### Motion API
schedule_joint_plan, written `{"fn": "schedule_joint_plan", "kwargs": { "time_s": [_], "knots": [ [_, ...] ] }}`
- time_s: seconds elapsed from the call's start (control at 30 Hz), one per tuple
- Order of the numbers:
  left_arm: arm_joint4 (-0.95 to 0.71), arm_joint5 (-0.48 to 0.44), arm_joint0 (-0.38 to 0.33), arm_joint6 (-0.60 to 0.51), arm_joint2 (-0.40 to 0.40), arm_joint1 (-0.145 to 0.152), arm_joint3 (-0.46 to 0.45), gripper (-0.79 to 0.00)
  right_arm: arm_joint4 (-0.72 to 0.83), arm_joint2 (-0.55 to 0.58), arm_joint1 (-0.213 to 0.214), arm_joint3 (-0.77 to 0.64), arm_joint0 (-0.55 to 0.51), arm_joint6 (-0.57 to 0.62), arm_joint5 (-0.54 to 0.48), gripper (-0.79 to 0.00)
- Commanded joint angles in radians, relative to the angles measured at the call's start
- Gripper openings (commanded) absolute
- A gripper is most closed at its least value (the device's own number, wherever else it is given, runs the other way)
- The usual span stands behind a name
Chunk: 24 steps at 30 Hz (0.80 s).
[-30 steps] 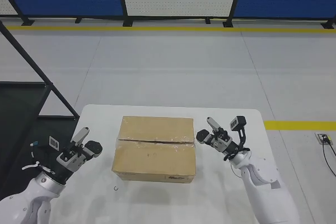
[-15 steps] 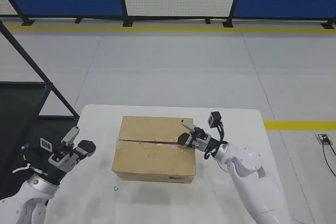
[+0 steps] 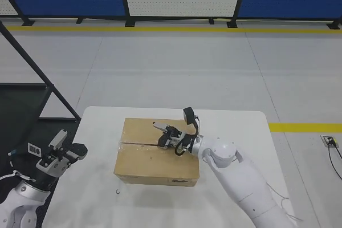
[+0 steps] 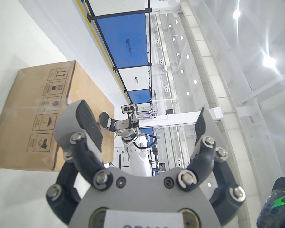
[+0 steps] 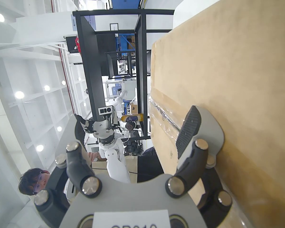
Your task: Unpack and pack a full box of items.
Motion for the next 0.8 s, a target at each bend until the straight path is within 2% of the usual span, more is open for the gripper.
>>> {"fn": "schedule_joint_plan", "kwargs": {
  "time_s": [0.0,0.47,0.77],
  "knots": [
    [-0.008,-0.004,0.004,-0.003,-0.008,0.001,0.002,0.0,0.013,-0.035,-0.018,0.033,0.031,-0.003,-0.011,0.0],
    [-0.058,-0.035,0.046,-0.029,-0.074,0.007,0.021,0.0,0.084,-0.219,-0.154,0.269,0.19,-0.043,-0.064,0.0],
    [-0.095,-0.049,0.056,-0.059,-0.116,0.013,0.039,0.0,0.121,-0.274,-0.236,0.373,0.255,-0.056,-0.133,0.0]
  ]
}}
